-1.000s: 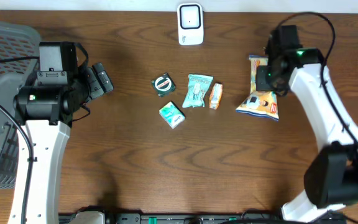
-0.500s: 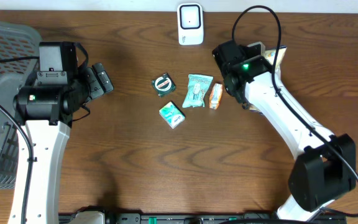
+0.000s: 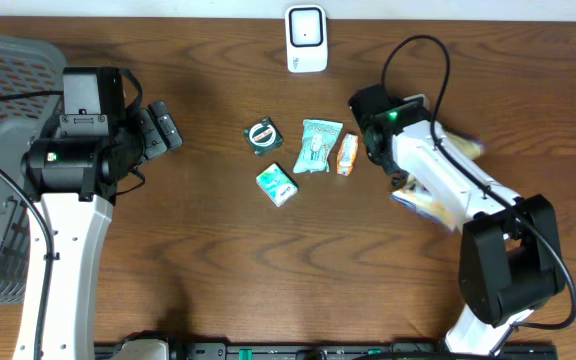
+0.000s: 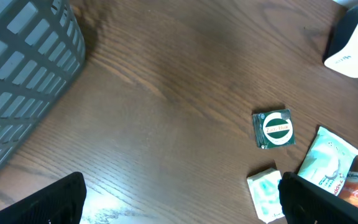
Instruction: Scan the item barcode
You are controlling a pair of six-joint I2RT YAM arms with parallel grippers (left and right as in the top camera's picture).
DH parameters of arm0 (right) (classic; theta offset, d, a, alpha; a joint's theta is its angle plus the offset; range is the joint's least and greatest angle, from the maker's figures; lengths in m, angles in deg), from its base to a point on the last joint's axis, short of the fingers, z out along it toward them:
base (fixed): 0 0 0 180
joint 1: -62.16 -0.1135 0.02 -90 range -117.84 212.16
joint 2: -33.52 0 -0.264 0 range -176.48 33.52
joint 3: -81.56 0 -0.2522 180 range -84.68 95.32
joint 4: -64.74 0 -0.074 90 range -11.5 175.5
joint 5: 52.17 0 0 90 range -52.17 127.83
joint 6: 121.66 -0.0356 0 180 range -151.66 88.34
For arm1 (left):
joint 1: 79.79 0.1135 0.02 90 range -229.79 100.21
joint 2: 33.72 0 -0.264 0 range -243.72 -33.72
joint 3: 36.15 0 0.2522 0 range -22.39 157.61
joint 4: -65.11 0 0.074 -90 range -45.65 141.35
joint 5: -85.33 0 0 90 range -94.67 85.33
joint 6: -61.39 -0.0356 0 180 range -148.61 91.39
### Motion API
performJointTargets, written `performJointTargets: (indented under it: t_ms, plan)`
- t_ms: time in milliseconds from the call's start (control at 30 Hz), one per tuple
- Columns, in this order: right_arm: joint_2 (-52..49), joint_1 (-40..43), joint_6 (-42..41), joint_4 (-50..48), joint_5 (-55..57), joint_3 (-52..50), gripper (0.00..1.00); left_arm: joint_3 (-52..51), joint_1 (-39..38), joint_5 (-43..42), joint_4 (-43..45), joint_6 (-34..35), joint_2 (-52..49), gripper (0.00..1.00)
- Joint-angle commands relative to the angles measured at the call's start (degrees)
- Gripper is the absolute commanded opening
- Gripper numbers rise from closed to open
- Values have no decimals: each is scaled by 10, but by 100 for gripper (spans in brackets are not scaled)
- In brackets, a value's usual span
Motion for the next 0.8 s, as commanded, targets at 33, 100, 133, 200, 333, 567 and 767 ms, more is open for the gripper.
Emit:
performJointTargets:
  t_ms: [33,100,133,200,333,567,767]
  plan:
    - [0,-30,-8,-5,-67,1,35,0,3,9,0,-3,1,98]
    - [0,-42,-5,-5,-68,1,35,0,3,9,0,-3,1,98]
    - [0,-48,-5,-4,-64,1,38,0,3,9,0,-3,1,98]
    - [1,-52,-5,1,-56,3,47,0,3,9,0,-3,1,98]
    - [1,-47,-6,20,-68,17,67,0,3,9,0,-3,1,98]
    - [3,21,-42,48,-148,29,99,0,3,9,0,-3,1,98]
    - [6,159,95,27,-448,32,99,0,3,9,0,-4,1,98]
